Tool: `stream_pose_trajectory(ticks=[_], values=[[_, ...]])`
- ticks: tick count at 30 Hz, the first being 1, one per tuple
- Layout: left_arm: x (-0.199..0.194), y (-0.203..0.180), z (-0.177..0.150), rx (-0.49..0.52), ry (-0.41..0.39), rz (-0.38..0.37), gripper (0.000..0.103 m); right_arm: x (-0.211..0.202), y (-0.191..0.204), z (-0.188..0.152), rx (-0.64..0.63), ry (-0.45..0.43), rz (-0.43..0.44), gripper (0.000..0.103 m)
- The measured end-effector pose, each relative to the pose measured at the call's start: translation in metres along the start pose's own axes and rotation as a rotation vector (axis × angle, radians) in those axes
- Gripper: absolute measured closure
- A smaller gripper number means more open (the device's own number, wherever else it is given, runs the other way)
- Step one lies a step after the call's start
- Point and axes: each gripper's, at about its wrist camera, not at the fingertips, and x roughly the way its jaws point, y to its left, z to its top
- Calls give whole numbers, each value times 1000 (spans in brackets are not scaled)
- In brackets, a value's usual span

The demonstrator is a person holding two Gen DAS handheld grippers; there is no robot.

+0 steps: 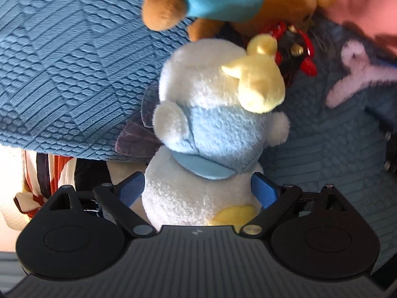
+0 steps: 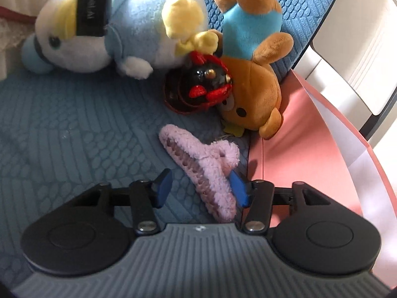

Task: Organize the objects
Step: 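Grasp the pink hair clip with the right tool while the left tool grasps the penguin plush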

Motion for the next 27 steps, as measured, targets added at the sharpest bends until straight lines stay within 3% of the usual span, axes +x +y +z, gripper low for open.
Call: stream_pose_trajectory(ticks=[9, 14, 22, 27], values=[[18, -6, 12, -4, 11, 7, 7, 8, -9, -4, 31, 43, -4, 64], [29, -12, 12, -22, 8, 38, 0, 9, -7, -7, 3, 48, -35, 68], [39, -20, 11, -36, 23, 107, 0, 8, -9, -9, 29, 58, -10, 79], [31, -15, 10, -85, -1, 98, 6, 3, -13, -10, 64, 67, 31, 85]])
